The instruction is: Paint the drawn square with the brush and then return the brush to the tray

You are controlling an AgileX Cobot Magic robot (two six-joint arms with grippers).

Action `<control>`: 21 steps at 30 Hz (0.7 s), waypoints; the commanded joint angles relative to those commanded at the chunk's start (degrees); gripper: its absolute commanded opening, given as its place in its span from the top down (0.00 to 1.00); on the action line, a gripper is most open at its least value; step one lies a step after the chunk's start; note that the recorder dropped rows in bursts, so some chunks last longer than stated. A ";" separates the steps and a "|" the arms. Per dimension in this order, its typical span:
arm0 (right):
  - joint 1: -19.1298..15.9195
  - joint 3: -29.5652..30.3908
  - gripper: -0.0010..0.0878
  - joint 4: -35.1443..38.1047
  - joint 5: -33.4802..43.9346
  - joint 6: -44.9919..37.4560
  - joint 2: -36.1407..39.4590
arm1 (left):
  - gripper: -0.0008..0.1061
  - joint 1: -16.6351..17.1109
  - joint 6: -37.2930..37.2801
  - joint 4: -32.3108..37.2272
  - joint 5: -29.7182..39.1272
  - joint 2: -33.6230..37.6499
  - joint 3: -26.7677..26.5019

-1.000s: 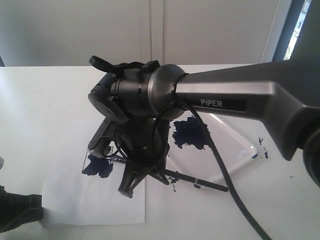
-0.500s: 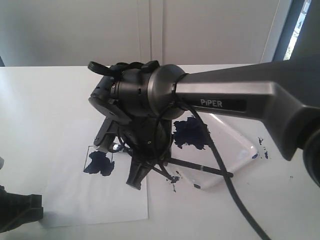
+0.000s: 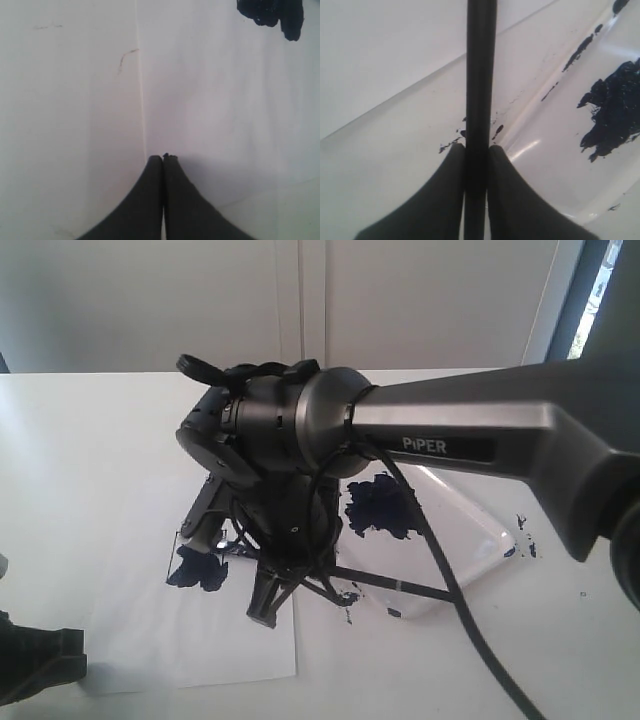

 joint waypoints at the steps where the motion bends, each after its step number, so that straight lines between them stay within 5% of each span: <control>1: 0.00 0.00 0.99 -0.11 0.00 0.00 0.00 | 0.99 0.00 0.00 0.00 0.00 0.00 0.00; 21: 0.00 3.00 0.99 5.50 0.00 -1.63 -2.95 | 0.99 0.00 -0.71 0.11 0.01 0.00 0.00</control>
